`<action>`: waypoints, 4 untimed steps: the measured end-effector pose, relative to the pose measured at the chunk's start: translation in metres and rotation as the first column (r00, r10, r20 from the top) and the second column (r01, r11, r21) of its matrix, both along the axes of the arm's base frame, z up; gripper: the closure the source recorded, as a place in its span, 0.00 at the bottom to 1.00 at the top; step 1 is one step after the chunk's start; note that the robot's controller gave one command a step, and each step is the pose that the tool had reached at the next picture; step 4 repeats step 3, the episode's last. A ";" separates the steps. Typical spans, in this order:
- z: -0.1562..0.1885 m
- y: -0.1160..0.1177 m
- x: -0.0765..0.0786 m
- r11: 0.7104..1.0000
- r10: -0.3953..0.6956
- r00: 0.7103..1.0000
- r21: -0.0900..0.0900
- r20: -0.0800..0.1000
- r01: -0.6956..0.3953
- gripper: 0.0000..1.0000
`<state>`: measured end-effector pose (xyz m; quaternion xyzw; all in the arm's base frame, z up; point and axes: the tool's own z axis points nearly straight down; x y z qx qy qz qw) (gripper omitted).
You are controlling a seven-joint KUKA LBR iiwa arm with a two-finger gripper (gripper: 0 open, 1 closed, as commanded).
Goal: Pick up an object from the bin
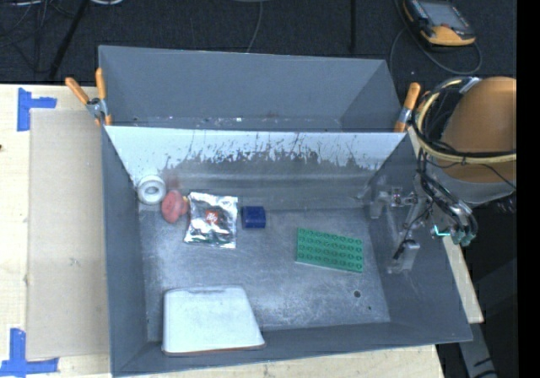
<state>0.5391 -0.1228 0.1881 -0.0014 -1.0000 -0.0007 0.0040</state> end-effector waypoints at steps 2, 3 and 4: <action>-0.108 0.029 0.035 0.993 -0.119 0.993 -0.002 0.009 0.119 1.00; 0.066 0.066 0.031 0.990 -0.139 0.990 0.000 0.017 0.139 1.00; 0.066 0.066 0.031 0.990 -0.139 0.990 0.000 0.017 0.139 1.00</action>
Offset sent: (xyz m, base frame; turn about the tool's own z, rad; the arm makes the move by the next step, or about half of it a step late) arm 0.0344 0.0285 -0.1079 0.1239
